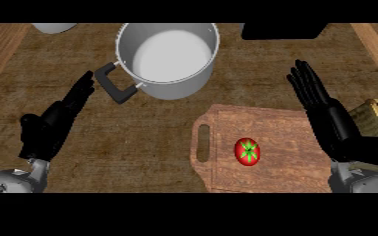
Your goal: Pick the tomato from the cutting board and place it in the pot
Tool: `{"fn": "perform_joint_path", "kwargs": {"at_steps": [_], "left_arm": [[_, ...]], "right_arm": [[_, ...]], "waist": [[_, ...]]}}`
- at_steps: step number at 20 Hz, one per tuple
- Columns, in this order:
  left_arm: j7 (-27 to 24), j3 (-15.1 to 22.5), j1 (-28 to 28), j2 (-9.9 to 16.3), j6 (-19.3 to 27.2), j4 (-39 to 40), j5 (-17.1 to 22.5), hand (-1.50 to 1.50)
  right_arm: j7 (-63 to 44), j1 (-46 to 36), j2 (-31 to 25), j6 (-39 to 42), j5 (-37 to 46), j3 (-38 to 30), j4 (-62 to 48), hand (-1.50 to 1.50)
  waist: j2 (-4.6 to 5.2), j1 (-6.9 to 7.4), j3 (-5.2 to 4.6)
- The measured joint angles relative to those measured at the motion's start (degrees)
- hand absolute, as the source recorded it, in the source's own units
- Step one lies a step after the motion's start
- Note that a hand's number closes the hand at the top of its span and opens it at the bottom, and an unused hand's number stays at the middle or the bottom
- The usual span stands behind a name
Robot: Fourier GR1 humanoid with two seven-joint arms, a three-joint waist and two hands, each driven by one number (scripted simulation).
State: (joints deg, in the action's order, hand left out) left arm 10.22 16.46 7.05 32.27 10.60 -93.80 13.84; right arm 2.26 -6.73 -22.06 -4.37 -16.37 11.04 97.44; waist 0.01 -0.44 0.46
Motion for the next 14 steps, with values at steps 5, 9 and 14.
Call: {"fn": "perform_joint_path", "kwargs": {"at_steps": [5,9,14], "left_arm": [[-1.6,-3.3,-3.5,0.8,3.2,1.5,-2.6,0.0],[-1.8,-5.7,-6.2,1.1,5.7,3.9,-3.0,0.0],[-3.8,-7.3,-8.7,0.0,6.8,5.8,-3.2,0.0]], "right_arm": [[-6.3,4.7,-2.5,-1.8,0.8,-2.1,-2.7,1.5],[-5.8,7.6,-11.3,-7.0,12.8,-4.1,-3.8,-1.5],[3.2,17.1,-10.7,-17.3,24.6,-3.0,1.6,-1.5]], "waist": [[-0.12,0.3,-0.4],[-0.4,-0.41,-0.9],[-0.46,-1.01,-0.64]]}}
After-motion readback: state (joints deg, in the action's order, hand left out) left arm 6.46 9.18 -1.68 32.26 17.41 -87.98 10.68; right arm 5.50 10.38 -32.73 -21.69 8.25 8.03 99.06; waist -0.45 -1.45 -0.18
